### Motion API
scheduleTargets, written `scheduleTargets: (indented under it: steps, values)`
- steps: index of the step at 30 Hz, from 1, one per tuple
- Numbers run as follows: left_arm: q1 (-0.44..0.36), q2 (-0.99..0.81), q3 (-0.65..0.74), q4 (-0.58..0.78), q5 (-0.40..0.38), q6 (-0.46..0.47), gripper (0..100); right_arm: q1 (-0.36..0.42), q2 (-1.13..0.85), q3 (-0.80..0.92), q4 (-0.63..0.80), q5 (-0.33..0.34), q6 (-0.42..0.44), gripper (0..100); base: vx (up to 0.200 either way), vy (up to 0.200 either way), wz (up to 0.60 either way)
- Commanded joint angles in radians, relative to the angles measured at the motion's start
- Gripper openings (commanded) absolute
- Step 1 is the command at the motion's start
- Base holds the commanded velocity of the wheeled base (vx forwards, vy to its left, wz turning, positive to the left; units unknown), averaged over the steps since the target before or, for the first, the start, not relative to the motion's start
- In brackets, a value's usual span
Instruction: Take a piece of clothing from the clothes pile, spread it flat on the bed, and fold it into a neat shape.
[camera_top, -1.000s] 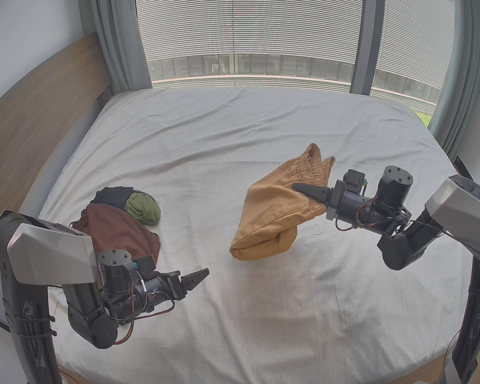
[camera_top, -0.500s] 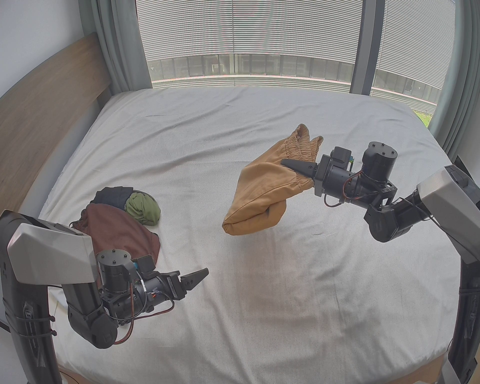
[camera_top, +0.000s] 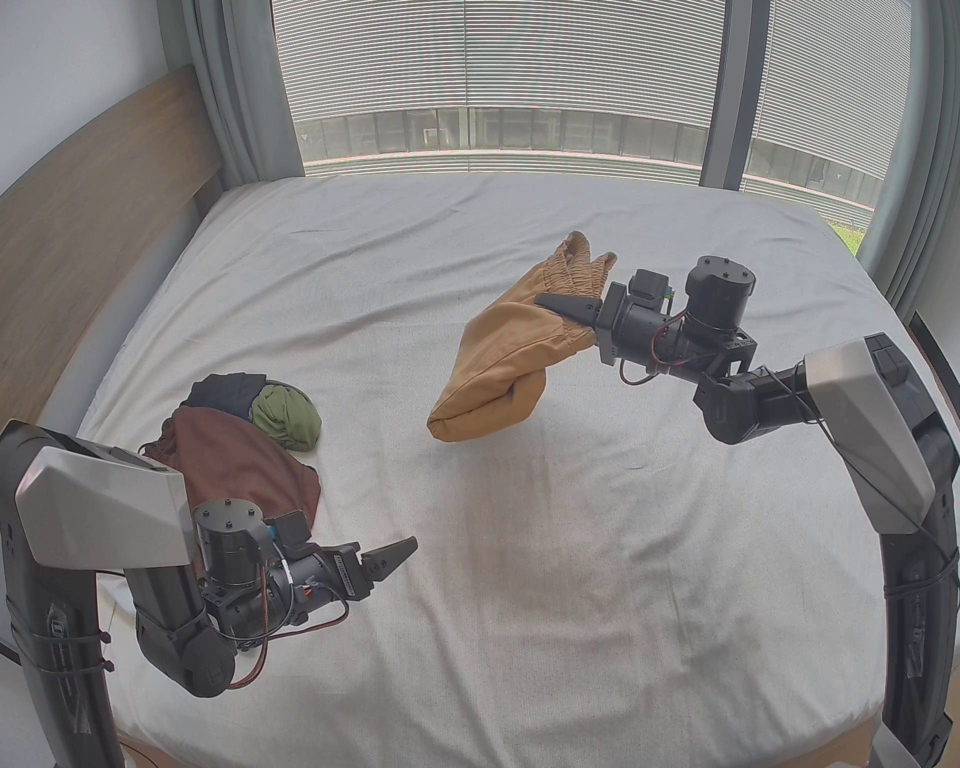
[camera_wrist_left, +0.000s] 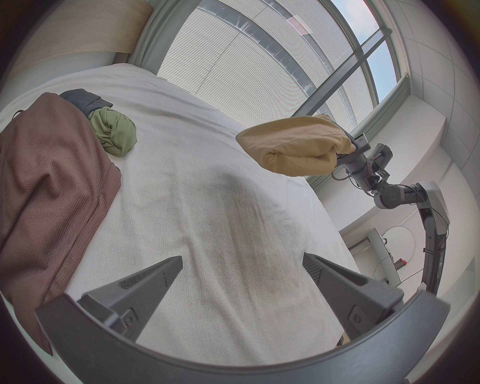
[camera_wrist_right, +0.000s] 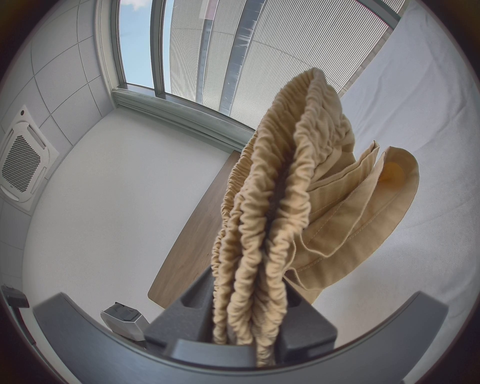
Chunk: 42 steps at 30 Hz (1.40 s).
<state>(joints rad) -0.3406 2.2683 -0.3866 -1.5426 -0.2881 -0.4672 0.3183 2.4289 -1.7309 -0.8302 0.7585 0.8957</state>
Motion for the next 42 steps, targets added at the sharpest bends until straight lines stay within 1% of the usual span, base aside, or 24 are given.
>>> scheduleTargets:
  steps: [1,5,9,14,23,26,30,31,34,42]
  values:
    - [0.002,0.002,0.000,-0.001,0.000,-0.001,100,0.031,0.140,-0.190,0.103,-0.001,-0.005,0,0.000,0.000,0.00]
    - [0.011,-0.007,0.000,-0.001,0.000,-0.001,100,0.030,0.213,-0.263,0.155,-0.002,-0.024,0,0.000,0.000,0.00]
    - [0.014,-0.007,-0.002,-0.001,0.000,-0.002,100,0.027,0.268,-0.269,0.195,-0.002,-0.058,0,0.000,0.000,0.00]
    - [0.020,-0.006,0.000,-0.001,0.000,-0.001,100,0.019,0.328,-0.269,0.241,-0.004,-0.123,0,0.000,0.000,0.00]
    - [0.020,-0.004,0.000,-0.001,0.000,-0.001,100,-0.036,0.329,-0.269,0.244,-0.005,-0.130,0,0.000,0.000,0.00]
    - [0.020,-0.007,0.000,-0.001,0.000,-0.001,100,-0.059,0.311,-0.243,0.243,-0.010,-0.150,0,0.000,0.000,0.00]
    - [0.020,-0.007,0.000,-0.001,0.000,0.001,100,-0.061,0.312,-0.200,0.237,-0.013,-0.173,0,0.000,0.000,0.00]
    - [0.019,-0.006,0.002,-0.001,0.000,0.001,100,-0.061,0.318,-0.182,0.230,-0.019,-0.195,0,0.000,0.000,0.00]
    - [0.019,-0.007,0.002,-0.001,0.000,0.001,100,-0.059,0.326,-0.177,0.229,-0.041,-0.210,0,0.000,0.000,0.00]
    - [0.019,-0.009,0.002,-0.001,0.000,0.001,100,-0.059,0.337,-0.171,0.204,-0.048,-0.212,0,0.000,0.000,0.00]
